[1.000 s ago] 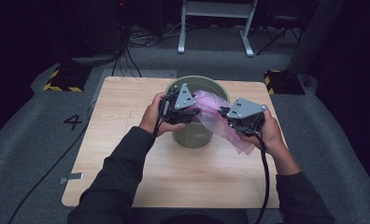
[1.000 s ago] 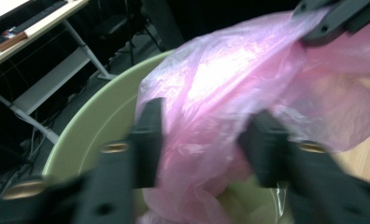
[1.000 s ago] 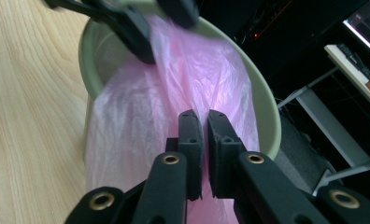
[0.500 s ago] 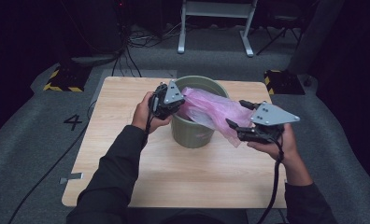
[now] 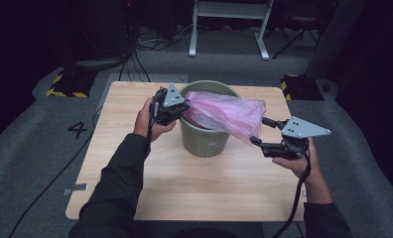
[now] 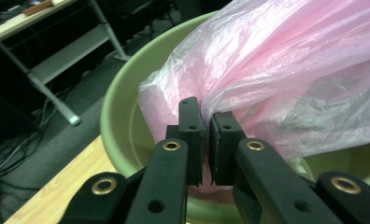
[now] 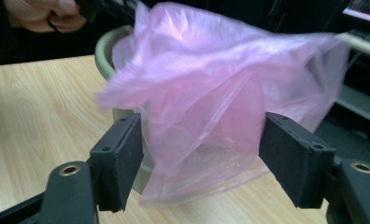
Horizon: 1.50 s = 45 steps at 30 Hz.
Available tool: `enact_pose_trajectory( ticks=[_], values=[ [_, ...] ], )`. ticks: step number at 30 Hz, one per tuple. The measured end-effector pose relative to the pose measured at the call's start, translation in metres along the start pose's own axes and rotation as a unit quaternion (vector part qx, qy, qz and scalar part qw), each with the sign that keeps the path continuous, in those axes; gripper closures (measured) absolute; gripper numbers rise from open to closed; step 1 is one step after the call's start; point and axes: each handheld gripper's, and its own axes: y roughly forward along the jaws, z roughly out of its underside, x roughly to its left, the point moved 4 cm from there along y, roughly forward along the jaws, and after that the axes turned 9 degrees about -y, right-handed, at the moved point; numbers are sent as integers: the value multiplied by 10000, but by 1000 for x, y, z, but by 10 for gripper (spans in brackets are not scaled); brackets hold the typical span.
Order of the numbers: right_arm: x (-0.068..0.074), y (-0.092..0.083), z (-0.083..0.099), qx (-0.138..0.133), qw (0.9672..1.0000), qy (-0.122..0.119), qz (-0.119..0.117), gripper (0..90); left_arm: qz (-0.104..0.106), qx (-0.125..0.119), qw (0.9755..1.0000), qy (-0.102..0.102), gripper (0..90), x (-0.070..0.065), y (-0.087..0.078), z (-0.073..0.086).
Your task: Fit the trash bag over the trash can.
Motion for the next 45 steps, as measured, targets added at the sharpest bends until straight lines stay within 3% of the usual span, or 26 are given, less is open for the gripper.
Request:
enact_pose_trajectory(
  ticks=[2,4,6,8,11,13,18,22,25,29,32,34,38,45],
  values=[
    [-2,8,3,38,10000,43,1,348,-31,17,10000,-26,819,1,0,3],
    [-4,14,4,-9,10000,0,8,489,-24,21,10000,-83,681,2,0,4],
    [-5,17,3,-131,9999,-37,-34,660,109,-42,9999,-112,617,0,-2,4],
    [-6,18,-1,-274,9996,-67,-8,765,181,-53,9996,-202,435,-2,-3,3],
    [-6,16,-7,-377,9992,-155,35,840,366,-207,9990,-157,327,-11,-10,-1],
    [-5,16,-11,-378,9989,-255,64,877,336,-296,9990,-21,258,-20,-14,-6],
    [-2,17,-23,-253,9979,-589,118,900,564,-403,9972,293,265,-44,-23,-21],
    [3,16,-32,-199,9966,-790,76,900,513,-446,9964,511,293,-60,-23,-36],
    [6,17,-37,-165,9956,-915,67,900,397,-417,9954,761,367,-71,-19,-45],
    [11,18,-42,-153,9945,-1038,60,900,182,-370,9940,1014,625,-73,-12,-49],
    [14,18,-43,-134,9939,-1090,44,900,115,-338,9946,971,827,-68,-9,-47],
    [15,17,-43,-140,9938,-1105,49,900,110,-372,9954,878,891,-63,-10,-46],
    [20,15,-43,-153,9934,-1135,7,900,44,-379,9966,735,900,-52,-13,-42],
    [36,16,-40,-112,9913,-1299,-152,900,-64,-508,9978,422,875,-29,-33,-31]
  ],
)
